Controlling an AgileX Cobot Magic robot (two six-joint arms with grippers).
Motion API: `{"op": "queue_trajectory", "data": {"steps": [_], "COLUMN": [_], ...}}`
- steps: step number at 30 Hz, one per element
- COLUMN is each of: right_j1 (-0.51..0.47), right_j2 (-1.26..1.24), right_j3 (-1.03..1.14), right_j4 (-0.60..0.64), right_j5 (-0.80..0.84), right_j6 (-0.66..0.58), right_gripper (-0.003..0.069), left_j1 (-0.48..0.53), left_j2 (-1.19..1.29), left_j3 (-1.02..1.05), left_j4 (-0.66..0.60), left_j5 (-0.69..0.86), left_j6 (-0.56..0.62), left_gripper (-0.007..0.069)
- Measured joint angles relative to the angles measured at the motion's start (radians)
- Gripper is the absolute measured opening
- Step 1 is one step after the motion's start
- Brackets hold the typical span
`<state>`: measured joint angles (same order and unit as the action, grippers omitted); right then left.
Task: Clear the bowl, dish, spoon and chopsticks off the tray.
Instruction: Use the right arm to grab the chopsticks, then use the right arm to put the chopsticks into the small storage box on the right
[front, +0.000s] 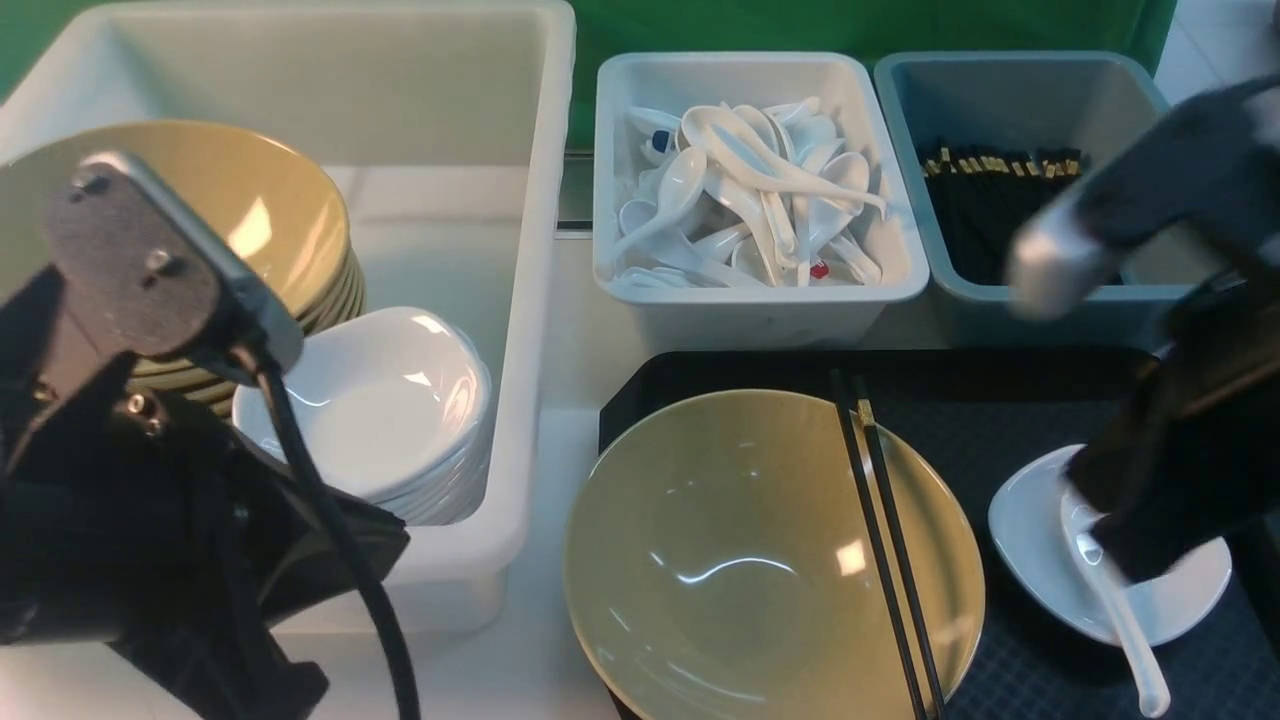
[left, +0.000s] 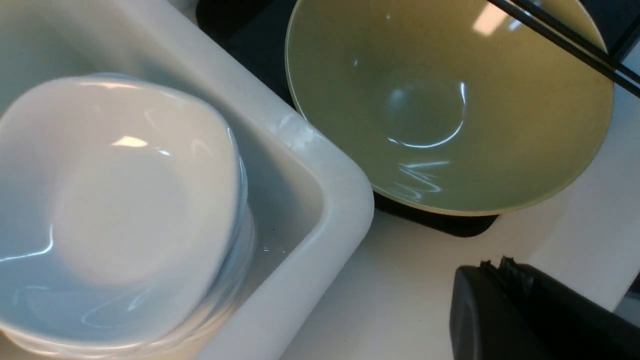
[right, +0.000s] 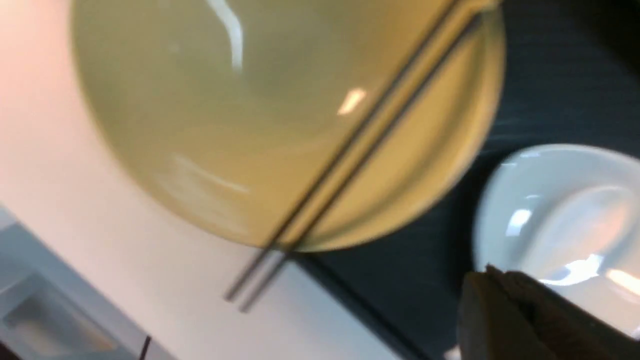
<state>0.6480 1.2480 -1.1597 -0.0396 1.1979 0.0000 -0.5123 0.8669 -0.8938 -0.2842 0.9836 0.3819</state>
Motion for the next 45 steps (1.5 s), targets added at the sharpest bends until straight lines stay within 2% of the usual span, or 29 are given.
{"op": "queue_trajectory", "data": {"steps": [5, 9, 14, 16, 18, 23, 27, 30, 32, 35, 43, 45], "right_j1": [0.027, 0.027, 0.027, 0.027, 0.027, 0.027, 0.027, 0.027, 0.027, 0.027, 0.021, -0.018], "right_j2": [0.14, 0.238, 0.284, 0.296, 0.314, 0.372, 0.43, 0.447, 0.446, 0.442, 0.374, 0.363], "right_j3": [0.0, 0.0, 0.0, 0.0, 0.0, -0.001, -0.002, -0.002, -0.011, -0.043, -0.25, -0.35], "right_j4": [0.004, 0.002, 0.002, 0.001, 0.001, -0.023, -0.058, -0.062, -0.063, -0.063, -0.107, -0.144], "right_j5": [-0.071, -0.148, -0.206, -0.224, -0.24, -0.255, -0.263, -0.269, -0.263, -0.219, -0.081, -0.044], "right_j6": [0.077, 0.145, 0.204, 0.221, 0.238, 0.289, 0.342, 0.344, 0.328, 0.284, 0.172, 0.142], "right_gripper": [0.012, 0.0315, 0.0518, 0.0567, 0.0583, 0.0567, 0.0514, 0.0414, 0.0312, 0.0119, 0.0116, 0.0116], "left_j1": [-0.001, -0.001, -0.005, -0.005, -0.005, -0.005, -0.005, -0.005, -0.005, -0.005, -0.005, -0.005], "left_j2": [0.003, 0.003, 0.003, 0.003, 0.003, 0.003, 0.003, 0.003, 0.003, 0.003, 0.003, 0.007], "left_j3": [0.0, 0.0, 0.0, 0.0, 0.0, 0.001, 0.001, 0.001, 0.001, 0.001, 0.001, 0.001], "left_j4": [0.0, 0.0, 0.0, 0.0, 0.0, 0.0, 0.0, 0.0, 0.0, 0.0, 0.0, -0.004], "left_j5": [-0.003, -0.004, -0.004, -0.003, -0.003, -0.002, 0.018, 0.059, 0.081, 0.108, 0.106, 0.054], "left_j6": [0.03, 0.034, 0.034, 0.034, 0.034, 0.034, 0.034, 0.034, 0.033, 0.032, 0.018, -0.027], "left_gripper": [-0.0011, -0.0011, -0.0011, -0.0011, -0.0011, -0.0011, -0.0011, -0.0011, -0.0011, -0.0011, -0.0011, -0.0011]}}
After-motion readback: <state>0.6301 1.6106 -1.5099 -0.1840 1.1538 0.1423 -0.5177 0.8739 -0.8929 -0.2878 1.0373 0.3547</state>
